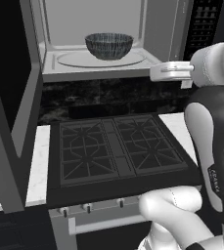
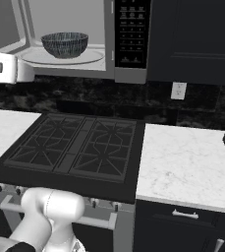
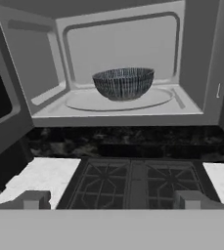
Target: Open the microwave, place the bowl with waffle inside the microwave, then close the microwave door and turn it on.
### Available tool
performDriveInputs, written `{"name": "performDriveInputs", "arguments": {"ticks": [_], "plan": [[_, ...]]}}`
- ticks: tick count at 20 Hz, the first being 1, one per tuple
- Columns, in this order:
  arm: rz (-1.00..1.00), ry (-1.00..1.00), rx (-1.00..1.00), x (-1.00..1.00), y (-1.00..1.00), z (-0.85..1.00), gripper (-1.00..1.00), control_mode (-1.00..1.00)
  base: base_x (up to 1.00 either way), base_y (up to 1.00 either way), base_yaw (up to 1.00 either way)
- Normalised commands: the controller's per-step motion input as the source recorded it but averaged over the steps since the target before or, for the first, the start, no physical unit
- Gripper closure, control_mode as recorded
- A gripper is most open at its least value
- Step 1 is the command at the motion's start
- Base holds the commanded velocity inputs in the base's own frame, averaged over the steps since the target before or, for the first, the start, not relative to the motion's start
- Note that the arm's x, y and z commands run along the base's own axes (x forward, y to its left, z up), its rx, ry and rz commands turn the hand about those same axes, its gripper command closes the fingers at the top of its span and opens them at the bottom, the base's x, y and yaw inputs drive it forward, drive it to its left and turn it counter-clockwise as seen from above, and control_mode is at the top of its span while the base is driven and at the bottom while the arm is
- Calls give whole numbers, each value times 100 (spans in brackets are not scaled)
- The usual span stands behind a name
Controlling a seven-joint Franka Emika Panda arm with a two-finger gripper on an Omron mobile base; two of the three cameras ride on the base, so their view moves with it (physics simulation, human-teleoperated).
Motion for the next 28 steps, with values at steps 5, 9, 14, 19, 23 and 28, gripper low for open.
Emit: {"name": "performDriveInputs", "arguments": {"ticks": [5, 9, 14, 19, 23, 28], "plan": [[0, -12, 0, -42, 7, -5, -100, -100, 0, 0, 0], [0, -10, 0, -53, 0, -2, -100, -100, 0, 0, 0], [0, -12, 0, -51, 0, 0, -100, -100, 0, 0, 0], [0, -13, 0, -43, 2, 0, -100, -100, 0, 0, 0], [0, -11, 0, -32, 11, 0, -100, -100, 0, 0, 0], [0, -8, 0, -20, 18, 0, -100, -100, 0, 0, 0]]}}
